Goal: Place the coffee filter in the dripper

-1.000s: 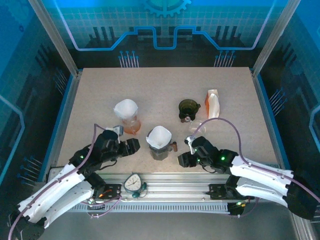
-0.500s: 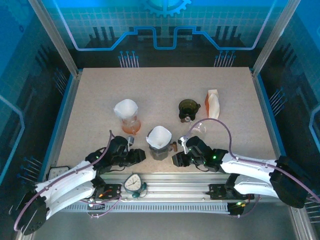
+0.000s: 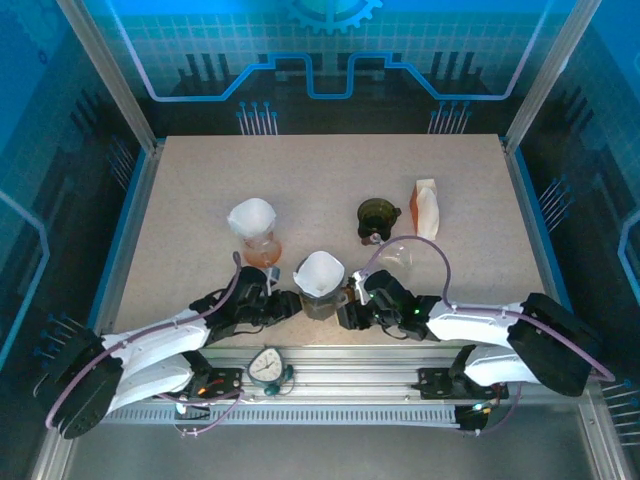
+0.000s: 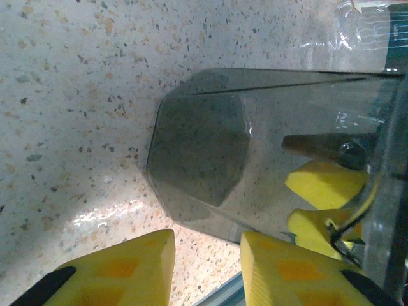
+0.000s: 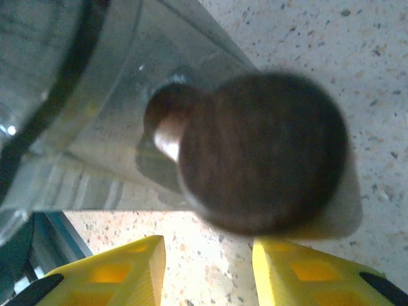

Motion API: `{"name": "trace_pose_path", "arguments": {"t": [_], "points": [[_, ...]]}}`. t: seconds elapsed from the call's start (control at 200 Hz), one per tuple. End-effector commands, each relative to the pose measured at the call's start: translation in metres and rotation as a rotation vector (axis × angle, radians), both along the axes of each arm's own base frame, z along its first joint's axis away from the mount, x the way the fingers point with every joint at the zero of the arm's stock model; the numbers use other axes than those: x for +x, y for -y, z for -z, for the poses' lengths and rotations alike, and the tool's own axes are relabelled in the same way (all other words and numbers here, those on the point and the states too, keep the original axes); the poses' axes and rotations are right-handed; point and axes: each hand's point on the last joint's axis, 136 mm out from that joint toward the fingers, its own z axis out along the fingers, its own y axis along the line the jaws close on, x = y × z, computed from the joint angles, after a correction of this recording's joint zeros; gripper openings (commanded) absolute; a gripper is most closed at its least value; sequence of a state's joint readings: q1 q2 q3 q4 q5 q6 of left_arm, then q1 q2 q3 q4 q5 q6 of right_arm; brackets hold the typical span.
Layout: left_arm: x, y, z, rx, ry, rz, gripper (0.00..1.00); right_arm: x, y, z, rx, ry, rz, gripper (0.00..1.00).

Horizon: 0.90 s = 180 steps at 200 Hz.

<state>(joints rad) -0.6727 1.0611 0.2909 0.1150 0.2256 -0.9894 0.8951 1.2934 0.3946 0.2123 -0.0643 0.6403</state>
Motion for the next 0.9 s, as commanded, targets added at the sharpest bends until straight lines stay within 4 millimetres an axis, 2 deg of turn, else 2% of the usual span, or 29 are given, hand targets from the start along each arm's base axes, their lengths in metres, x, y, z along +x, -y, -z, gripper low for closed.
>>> {"name": "trace_pose_path", "arguments": {"t": [0.0, 0.335, 0.62, 0.895], "points": [[0.012, 0.01, -0.013, -0.037, 0.048, -0.006, 0.33, 0.02, -0.016, -0.024, 0.097, 0.053, 0.027, 0.4], [0.036, 0.011, -0.018, -0.024, 0.08, -0.051, 0.32, 0.041, -0.021, -0.025, 0.144, 0.066, 0.089, 0.39], [0.056, 0.015, -0.021, -0.031, 0.094, -0.074, 0.31, 0.059, -0.024, -0.016, 0.187, 0.051, 0.152, 0.39], [0.077, 0.02, -0.026, -0.008, 0.123, -0.1, 0.31, 0.08, -0.029, -0.019, 0.198, 0.075, 0.207, 0.37]]}}
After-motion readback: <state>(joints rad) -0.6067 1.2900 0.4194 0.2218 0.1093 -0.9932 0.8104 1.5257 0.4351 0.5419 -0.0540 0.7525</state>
